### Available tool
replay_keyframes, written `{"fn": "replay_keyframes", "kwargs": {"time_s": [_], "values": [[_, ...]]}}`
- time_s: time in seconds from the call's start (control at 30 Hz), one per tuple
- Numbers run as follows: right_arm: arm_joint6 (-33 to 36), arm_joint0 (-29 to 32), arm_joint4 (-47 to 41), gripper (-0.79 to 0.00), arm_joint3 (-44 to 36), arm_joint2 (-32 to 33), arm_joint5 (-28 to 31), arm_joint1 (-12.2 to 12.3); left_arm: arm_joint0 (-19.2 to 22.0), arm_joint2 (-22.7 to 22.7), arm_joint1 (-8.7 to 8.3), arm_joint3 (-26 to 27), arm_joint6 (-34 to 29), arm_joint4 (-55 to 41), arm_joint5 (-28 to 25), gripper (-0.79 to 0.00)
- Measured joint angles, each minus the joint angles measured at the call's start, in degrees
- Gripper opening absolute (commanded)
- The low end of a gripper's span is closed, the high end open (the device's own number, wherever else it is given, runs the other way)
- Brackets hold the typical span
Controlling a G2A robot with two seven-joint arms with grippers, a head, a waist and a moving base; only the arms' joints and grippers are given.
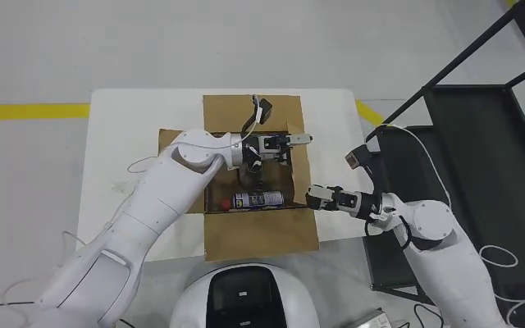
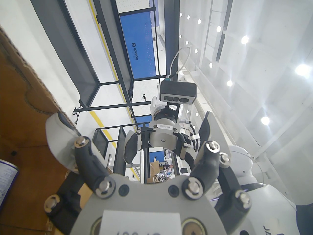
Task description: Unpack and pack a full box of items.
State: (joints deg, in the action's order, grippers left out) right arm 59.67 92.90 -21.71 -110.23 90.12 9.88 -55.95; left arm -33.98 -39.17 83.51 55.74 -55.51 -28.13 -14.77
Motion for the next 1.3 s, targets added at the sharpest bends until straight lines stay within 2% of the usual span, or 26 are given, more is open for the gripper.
{"fn": "replay_keyframes", "kwargs": {"time_s": [0.2, 0.53, 0.73, 1.03, 1.3], "values": [[1.7, -2.5, 1.7, 0.0, 1.4, -3.7, -2.1, 0.0, 0.7, 1.0, 1.68, -0.5, -0.2, -2.6, -0.8, 0.0], [2.2, -3.9, 3.2, 0.0, 2.7, -7.7, -3.0, -0.1, 4.6, 2.5, 4.67, -7.9, -2.0, -4.4, -2.0, 0.0], [2.7, -2.0, 0.2, 0.0, 0.8, -4.0, -0.5, 0.3, 4.8, 3.8, 6.34, -10.2, -0.7, -3.5, -3.2, 0.0], [8.7, 5.1, -6.9, 0.0, -2.1, 3.3, 4.2, 1.0, 6.9, 4.6, 8.92, -14.8, 5.0, -1.5, -2.7, 0.0], [11.2, 7.5, -6.0, 0.0, -2.9, 5.0, 3.7, 1.4, 9.5, 4.3, 11.82, -20.6, 7.1, -4.2, -2.6, 0.0]]}}
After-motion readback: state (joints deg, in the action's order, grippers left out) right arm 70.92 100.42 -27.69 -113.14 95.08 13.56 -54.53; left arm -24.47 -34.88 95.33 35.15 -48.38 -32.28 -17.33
